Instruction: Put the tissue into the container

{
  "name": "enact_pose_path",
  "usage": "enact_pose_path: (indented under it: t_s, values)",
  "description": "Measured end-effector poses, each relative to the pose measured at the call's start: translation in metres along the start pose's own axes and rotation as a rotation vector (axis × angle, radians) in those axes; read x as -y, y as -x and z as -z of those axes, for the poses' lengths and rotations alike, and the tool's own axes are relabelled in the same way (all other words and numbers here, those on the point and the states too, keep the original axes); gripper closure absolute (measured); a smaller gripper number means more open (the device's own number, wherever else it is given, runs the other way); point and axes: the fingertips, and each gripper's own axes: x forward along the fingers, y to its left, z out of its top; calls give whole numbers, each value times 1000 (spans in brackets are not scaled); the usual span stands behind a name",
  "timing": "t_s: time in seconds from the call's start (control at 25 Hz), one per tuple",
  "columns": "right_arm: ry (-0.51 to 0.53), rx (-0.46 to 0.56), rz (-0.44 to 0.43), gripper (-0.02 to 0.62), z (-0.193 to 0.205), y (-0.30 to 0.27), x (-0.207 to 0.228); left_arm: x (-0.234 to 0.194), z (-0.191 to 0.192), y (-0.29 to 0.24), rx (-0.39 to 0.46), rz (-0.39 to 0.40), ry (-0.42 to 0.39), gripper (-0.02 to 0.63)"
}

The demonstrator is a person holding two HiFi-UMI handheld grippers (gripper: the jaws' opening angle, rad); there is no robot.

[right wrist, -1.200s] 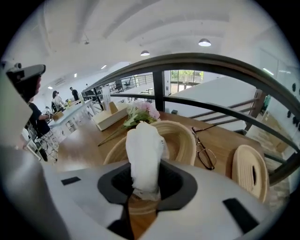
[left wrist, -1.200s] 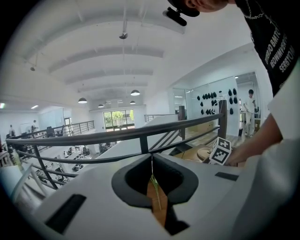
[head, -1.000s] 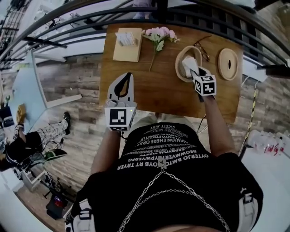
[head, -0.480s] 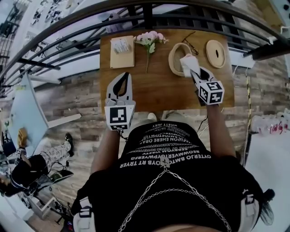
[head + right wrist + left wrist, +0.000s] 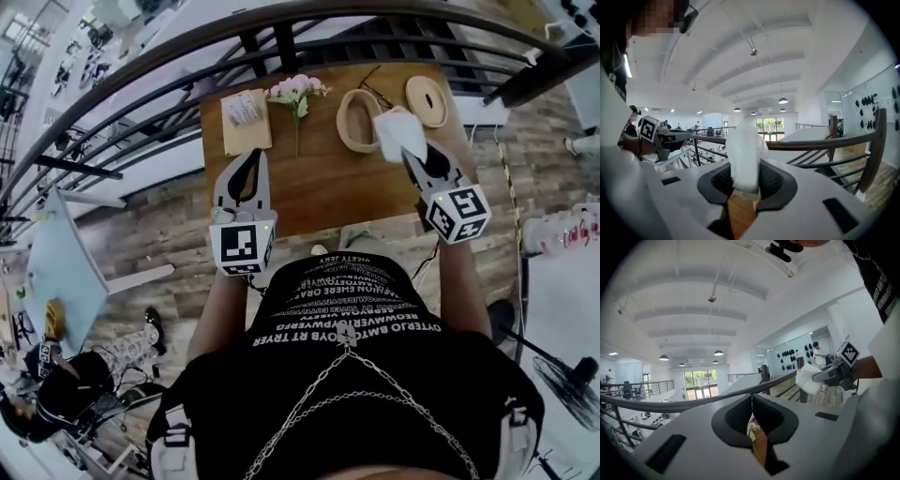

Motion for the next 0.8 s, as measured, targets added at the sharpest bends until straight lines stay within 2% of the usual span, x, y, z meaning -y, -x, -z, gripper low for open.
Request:
enact_pose_path:
  t_s: [0.2, 0.36, 0.8]
  values:
    - [6, 94, 20, 485, -39, 42, -9, 8, -14, 0, 18, 30, 6, 577]
    - [15, 118, 18, 485, -54, 59, -12, 17, -23, -2, 37, 50, 7, 577]
    - [-7, 119, -34, 485, -65, 40, 0, 16, -40, -26, 85, 35, 28, 577]
